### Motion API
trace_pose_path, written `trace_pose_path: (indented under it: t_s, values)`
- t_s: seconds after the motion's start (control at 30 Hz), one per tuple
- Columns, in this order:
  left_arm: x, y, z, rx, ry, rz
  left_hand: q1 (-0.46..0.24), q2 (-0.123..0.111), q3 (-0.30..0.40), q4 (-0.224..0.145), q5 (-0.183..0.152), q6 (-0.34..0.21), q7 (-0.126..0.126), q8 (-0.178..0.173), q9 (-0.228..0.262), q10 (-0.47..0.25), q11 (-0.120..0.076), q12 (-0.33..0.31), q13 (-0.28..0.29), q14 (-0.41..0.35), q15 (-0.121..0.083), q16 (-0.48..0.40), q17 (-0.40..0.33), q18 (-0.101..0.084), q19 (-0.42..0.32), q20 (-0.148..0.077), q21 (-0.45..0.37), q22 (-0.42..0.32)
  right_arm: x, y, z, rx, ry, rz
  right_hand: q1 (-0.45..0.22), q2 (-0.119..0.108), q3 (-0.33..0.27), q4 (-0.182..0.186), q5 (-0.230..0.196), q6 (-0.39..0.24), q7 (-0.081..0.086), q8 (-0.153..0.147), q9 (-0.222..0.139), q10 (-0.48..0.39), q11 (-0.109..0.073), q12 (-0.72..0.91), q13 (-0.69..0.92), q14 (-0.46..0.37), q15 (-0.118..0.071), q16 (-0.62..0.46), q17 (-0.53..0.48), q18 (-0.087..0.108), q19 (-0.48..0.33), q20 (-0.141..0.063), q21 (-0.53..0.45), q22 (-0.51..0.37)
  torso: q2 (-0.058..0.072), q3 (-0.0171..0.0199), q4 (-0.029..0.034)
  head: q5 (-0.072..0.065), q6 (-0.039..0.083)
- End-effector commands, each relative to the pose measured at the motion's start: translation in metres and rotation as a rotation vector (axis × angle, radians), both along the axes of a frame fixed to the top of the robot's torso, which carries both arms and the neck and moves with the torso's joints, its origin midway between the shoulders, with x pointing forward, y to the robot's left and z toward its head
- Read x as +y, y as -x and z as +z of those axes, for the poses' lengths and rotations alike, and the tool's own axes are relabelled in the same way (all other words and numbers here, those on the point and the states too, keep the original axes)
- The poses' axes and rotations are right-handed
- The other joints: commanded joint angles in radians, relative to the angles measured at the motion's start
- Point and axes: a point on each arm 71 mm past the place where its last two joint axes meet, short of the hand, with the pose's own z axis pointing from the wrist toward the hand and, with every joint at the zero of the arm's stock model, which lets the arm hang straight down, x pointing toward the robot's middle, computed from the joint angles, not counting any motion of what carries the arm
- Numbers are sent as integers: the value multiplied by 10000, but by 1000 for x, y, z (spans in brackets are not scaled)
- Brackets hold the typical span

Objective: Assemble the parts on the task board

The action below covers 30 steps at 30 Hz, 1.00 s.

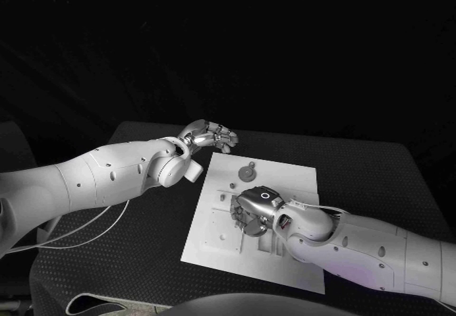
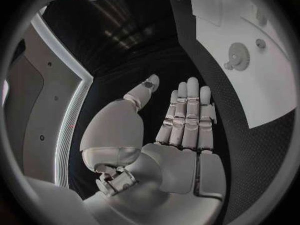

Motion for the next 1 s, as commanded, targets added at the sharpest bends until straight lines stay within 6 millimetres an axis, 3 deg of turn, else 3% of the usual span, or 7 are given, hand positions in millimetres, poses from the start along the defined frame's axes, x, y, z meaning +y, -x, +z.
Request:
trace_pose_path:
  t_s: [0.03, 0.5, 1.0]
  values:
    - [-2, 0, 2, -69, 151, -116, -18, 118, 6, 43, -17, -50, 4, 18, -6, 46, 46, -69, 11, 44, 18, -67, 13, 127, 32, 2, -45, 14, 3, 2, -1, 16, 129, 212, 0, 71, -34, -21, 32, 5, 25, -13, 13, 56, 18, 18, 18, 9, -84, -34, -13, 461, 39, -47, 69, 221, 1, -3, -2, -9, -13]
    - [-2, 0, 1, -1, 137, -140, -21, 134, 2, 50, -12, -65, 8, 19, -8, 37, 51, -84, 16, 41, 22, -92, 39, 127, 31, 4, -58, 21, 3, 3, -6, 178, 275, 265, -18, 96, -49, -40, 35, 3, 28, -21, 17, 56, 20, 6, 25, 13, -82, -45, -13, 461, 32, -45, 76, 220, -2, 17, -4, -136, 3]
    - [-3, -1, 1, 25, 129, -147, -20, 144, 0, 54, -9, -83, 14, 17, -12, 26, 57, -98, 20, 39, 25, -115, 63, 127, 28, 7, -71, 28, 3, 5, -12, 254, 478, 245, -32, 118, -61, -63, 37, 0, 30, -30, 21, 56, 22, -6, 32, 15, -80, -54, -12, 461, 25, -44, 81, 218, -2, 16, -2, -113, -18]
